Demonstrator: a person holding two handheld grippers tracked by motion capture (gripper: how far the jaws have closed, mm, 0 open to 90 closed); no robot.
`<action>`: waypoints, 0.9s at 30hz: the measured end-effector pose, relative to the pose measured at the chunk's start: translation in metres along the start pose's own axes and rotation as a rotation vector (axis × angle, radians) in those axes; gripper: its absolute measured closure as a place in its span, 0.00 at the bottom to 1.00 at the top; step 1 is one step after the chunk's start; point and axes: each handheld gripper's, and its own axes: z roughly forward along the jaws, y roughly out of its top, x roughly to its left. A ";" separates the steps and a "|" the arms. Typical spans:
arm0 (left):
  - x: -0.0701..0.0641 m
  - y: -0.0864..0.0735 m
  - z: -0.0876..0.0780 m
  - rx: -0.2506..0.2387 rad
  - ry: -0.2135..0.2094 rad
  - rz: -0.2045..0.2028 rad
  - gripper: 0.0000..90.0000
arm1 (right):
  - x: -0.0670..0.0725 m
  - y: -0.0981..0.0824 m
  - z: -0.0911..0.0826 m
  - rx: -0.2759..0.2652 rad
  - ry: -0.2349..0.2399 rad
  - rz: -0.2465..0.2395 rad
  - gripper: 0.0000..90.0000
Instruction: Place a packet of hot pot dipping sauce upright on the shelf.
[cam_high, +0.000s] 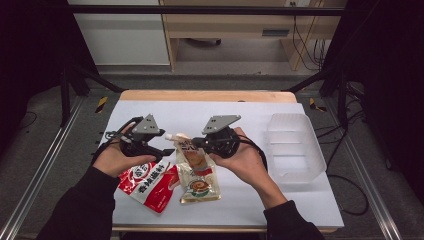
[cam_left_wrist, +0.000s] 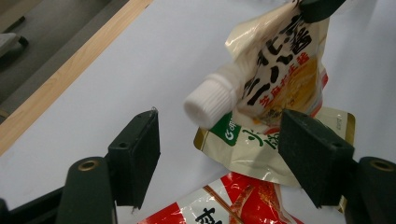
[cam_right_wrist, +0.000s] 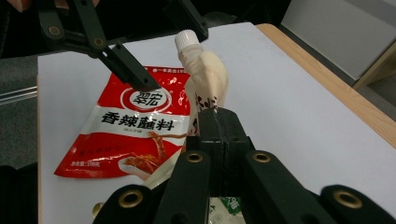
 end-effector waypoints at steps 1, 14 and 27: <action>0.000 0.000 0.000 0.000 0.000 0.000 0.36 | 0.000 0.000 0.000 0.000 0.000 0.000 1.00; 0.000 0.006 0.004 -0.006 -0.030 0.010 0.60 | 0.009 0.005 0.004 -0.015 0.040 0.001 1.00; -0.002 0.013 0.001 0.018 -0.067 0.007 0.79 | 0.004 -0.002 0.002 -0.012 0.012 0.028 1.00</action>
